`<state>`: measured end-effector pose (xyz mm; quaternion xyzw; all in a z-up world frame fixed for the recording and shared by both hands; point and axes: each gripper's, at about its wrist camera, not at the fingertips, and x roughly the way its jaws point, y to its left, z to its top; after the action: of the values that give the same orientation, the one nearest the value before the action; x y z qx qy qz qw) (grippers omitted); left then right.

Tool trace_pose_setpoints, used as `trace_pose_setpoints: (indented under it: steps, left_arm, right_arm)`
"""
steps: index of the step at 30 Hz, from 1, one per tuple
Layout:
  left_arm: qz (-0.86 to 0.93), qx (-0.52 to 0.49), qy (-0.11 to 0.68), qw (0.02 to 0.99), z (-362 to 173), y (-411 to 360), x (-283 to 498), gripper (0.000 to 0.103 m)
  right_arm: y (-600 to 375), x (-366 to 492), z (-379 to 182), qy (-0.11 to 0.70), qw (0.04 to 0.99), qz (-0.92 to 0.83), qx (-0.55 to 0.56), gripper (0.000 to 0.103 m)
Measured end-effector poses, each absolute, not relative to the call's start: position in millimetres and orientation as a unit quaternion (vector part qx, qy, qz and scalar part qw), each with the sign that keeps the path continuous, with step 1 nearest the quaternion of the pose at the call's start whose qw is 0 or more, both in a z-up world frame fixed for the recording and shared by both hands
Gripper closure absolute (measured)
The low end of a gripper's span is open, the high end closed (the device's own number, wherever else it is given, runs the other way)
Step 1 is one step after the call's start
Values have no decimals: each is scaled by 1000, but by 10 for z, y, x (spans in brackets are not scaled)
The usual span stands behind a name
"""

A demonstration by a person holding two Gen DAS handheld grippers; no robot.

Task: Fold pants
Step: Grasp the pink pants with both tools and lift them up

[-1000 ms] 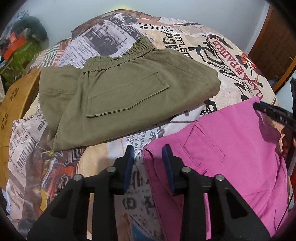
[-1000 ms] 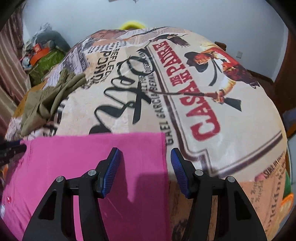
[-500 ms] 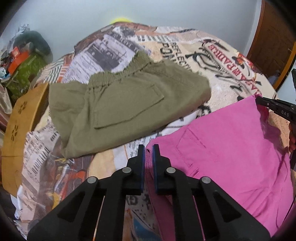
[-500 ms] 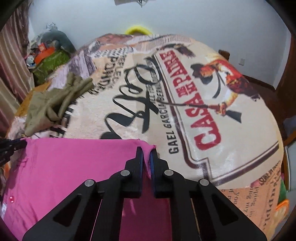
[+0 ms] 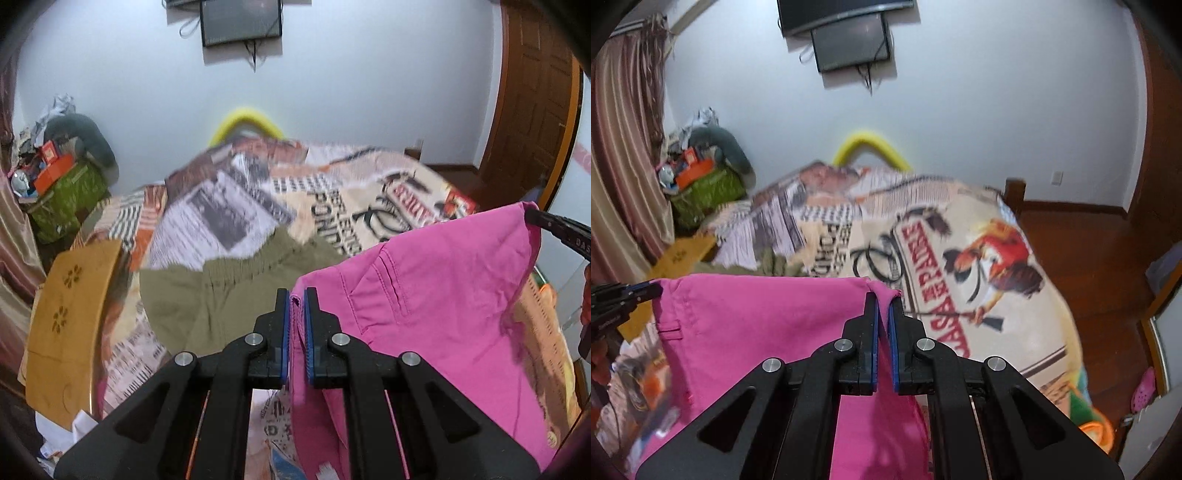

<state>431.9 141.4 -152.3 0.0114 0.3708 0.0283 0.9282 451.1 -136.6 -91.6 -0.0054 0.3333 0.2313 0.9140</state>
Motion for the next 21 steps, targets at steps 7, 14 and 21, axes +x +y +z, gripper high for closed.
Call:
trace_pose_setpoints:
  steps: [7,14,21]
  left_arm:
    - [15,31,373,927,-1438,1281,4029,96]
    - [12,48,377,925,-1492,1200,3592,96]
    - [6,70,379,923,-1619,1125,3076,96]
  right_arm:
    - [-1485,4172,-794,326,914,242,-9,99]
    - [-1628,3708,-847,335,908,252,4,99]
    - [-1745,3216,-961,352,902,251,-10,99]
